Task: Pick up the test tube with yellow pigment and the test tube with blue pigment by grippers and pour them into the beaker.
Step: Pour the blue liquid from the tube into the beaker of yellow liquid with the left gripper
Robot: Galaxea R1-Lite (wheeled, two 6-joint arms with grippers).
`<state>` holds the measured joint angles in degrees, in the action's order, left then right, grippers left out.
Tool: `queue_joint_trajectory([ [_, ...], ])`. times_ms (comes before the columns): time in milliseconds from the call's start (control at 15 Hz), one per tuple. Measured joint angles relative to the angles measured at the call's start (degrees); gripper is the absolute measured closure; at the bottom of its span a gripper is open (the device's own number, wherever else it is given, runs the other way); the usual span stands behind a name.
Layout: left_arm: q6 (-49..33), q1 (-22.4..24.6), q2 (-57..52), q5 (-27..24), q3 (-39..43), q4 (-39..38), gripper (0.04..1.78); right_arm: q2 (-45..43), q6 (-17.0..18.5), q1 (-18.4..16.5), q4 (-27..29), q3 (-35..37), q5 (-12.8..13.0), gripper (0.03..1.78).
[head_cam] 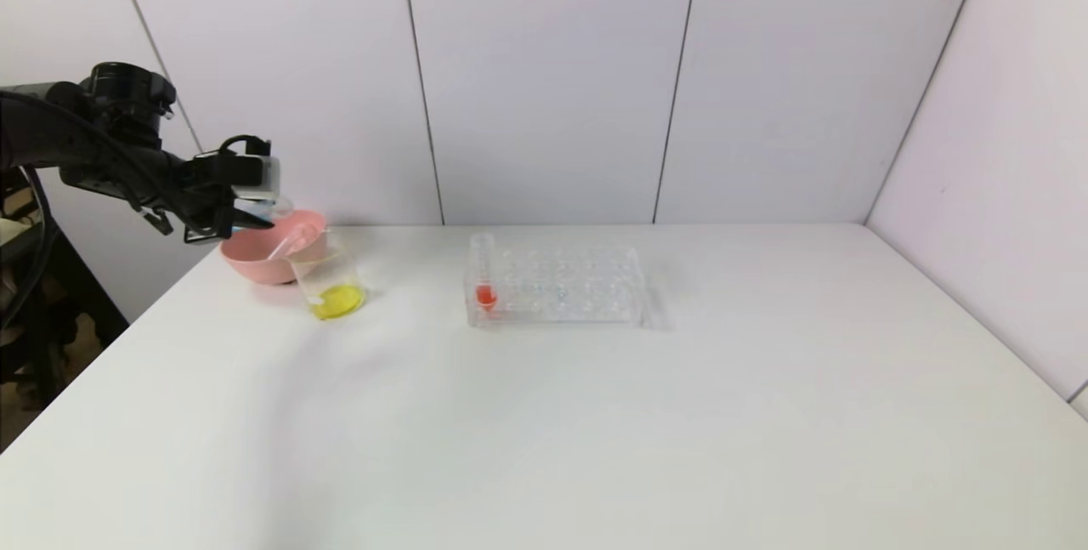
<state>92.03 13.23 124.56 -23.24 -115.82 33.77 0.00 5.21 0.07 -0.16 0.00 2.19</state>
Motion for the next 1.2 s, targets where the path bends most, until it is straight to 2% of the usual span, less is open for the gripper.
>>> queue_joint_trajectory([
  [800,2.6,-2.0,-0.2,2.5,0.1,0.5,1.38,0.0,0.0,0.0,0.0,0.0,0.0,0.10],
  [1200,1.9,-2.2,-0.9,5.7,0.0,4.6,1.38,0.0,0.0,0.0,0.0,0.0,0.0,0.10],
])
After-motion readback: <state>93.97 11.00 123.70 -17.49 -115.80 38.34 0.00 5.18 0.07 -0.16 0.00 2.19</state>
